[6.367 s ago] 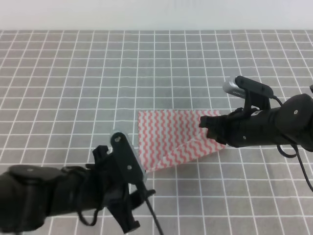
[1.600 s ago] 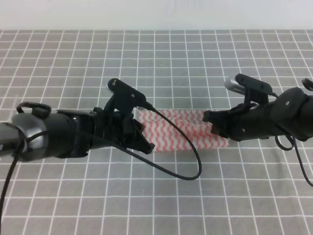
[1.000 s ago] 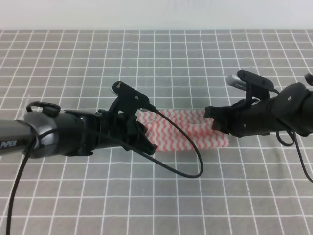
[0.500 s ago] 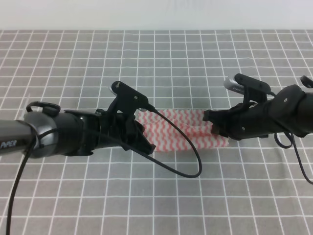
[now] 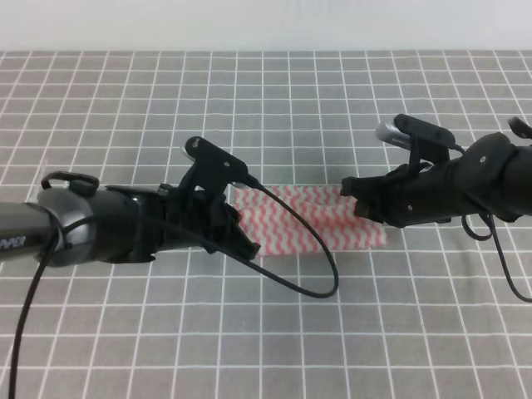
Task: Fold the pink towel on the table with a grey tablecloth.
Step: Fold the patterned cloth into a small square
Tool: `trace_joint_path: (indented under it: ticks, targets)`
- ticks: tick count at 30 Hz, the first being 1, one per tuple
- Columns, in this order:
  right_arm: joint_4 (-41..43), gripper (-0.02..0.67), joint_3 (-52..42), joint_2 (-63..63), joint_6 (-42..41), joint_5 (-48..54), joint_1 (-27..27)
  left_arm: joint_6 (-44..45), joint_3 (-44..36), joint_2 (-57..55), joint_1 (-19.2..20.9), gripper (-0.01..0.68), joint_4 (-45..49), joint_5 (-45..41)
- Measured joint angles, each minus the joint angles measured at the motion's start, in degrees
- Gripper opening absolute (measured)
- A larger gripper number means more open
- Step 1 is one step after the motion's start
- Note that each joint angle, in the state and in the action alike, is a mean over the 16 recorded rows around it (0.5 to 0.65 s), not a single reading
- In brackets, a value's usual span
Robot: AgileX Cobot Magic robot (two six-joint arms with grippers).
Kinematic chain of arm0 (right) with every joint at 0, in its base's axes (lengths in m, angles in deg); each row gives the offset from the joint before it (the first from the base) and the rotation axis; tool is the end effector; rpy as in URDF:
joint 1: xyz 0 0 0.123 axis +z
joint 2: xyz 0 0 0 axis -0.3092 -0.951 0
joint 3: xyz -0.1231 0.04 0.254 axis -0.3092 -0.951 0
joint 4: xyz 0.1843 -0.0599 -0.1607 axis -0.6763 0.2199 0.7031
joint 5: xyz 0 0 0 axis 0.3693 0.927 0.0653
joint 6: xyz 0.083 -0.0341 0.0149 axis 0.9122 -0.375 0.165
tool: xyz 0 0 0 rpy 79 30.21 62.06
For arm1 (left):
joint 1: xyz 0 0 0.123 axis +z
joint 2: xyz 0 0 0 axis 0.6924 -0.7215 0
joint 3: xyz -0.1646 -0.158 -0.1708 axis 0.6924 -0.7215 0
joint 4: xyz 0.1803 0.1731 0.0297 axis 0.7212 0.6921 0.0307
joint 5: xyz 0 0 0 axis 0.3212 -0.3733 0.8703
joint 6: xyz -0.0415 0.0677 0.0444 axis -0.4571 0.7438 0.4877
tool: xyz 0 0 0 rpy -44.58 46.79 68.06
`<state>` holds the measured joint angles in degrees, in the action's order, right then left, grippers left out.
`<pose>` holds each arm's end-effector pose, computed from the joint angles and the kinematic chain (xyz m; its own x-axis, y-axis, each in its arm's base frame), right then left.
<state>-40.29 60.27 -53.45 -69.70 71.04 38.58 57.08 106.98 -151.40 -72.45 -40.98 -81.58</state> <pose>0.3641 0.1567 0.1737 -0.8529 0.2050 -0.4801 -0.0459 0.8867 0.4601 0.3359 -0.1890 0.1677 -0.5142 0.4322 -0.7408 0.5870 0.8071 0.0635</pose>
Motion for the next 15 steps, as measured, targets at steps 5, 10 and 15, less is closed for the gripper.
trace_joint_path:
  ticks: [5, 10, 15]
  targets:
    - [0.16, -0.001, 0.54, -0.59, 0.00, 0.08, -0.01, 0.01, 0.02, -0.22, 0.65, 0.000, 0.22, -0.62]
    - [0.23, -0.001, 1.08, -1.22, -0.01, 0.19, -0.01, -0.02, 0.28, -0.64, 1.11, 0.000, 0.02, -1.53]
    - [0.26, -0.001, 1.43, -1.50, -0.01, 0.27, -0.02, -0.06, 1.01, -1.27, 1.19, 0.000, 0.02, -1.98]
